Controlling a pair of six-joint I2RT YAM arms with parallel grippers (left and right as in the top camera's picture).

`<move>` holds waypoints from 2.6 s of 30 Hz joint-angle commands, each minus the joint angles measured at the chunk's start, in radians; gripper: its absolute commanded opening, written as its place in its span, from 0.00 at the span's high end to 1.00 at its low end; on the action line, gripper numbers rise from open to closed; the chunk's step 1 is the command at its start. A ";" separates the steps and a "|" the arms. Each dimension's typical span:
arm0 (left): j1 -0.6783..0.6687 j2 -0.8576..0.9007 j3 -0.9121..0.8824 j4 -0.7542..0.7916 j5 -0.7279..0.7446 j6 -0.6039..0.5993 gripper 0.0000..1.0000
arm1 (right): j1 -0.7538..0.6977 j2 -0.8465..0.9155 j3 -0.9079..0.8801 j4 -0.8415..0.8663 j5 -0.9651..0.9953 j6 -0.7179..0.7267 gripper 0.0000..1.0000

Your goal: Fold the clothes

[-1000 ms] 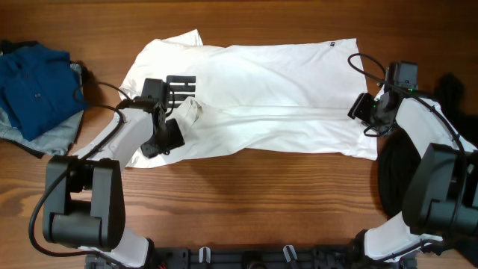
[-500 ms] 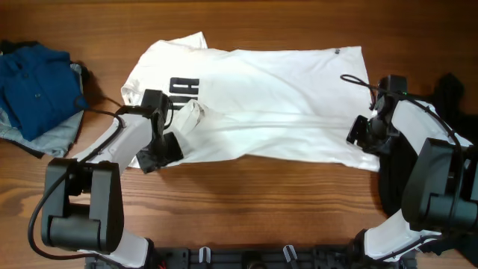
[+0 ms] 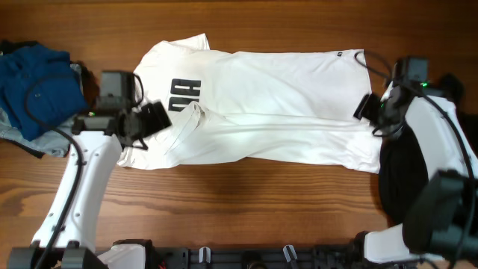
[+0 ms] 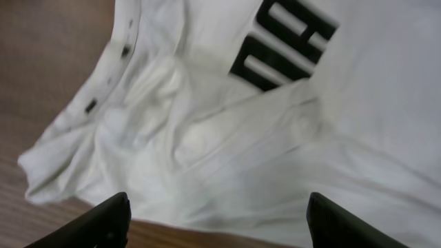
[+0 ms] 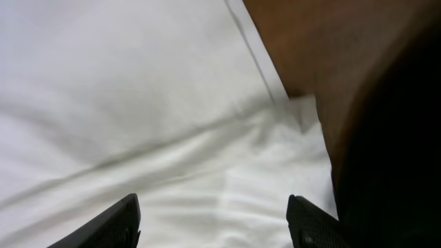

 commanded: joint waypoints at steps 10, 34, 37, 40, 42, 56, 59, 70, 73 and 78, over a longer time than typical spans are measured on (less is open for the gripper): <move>0.024 0.634 0.571 0.428 0.053 0.188 0.14 | -0.004 -0.141 0.054 -0.026 -0.111 -0.107 0.23; 0.031 1.056 0.801 0.570 0.060 0.170 0.77 | -0.004 -0.141 0.053 -0.044 -0.111 -0.095 0.25; 0.033 1.040 0.802 0.535 0.068 0.095 0.96 | -0.004 -0.137 0.053 -0.025 -0.110 -0.097 0.28; 0.039 0.975 0.802 0.444 0.095 0.072 0.96 | -0.004 -0.101 0.053 -0.037 -0.111 -0.100 0.30; 0.039 0.928 0.802 0.378 0.094 0.072 0.96 | -0.004 -0.064 0.053 -0.034 -0.111 -0.119 0.29; 0.038 0.880 0.800 0.167 0.105 0.071 0.96 | -0.001 0.714 0.868 0.079 -0.091 -0.184 0.22; 0.034 0.880 0.800 0.161 0.105 0.072 0.96 | 0.006 0.786 0.868 0.177 -0.084 -0.181 0.22; 0.027 0.880 0.798 0.150 0.105 0.072 0.96 | 0.060 0.877 0.866 0.185 0.011 -0.147 0.83; 0.034 0.879 0.799 0.164 0.105 0.072 0.96 | 0.055 0.872 0.867 0.153 0.076 -0.071 0.96; 0.056 0.798 0.799 0.165 0.126 0.072 0.96 | 0.029 0.748 0.867 0.100 0.090 0.003 0.96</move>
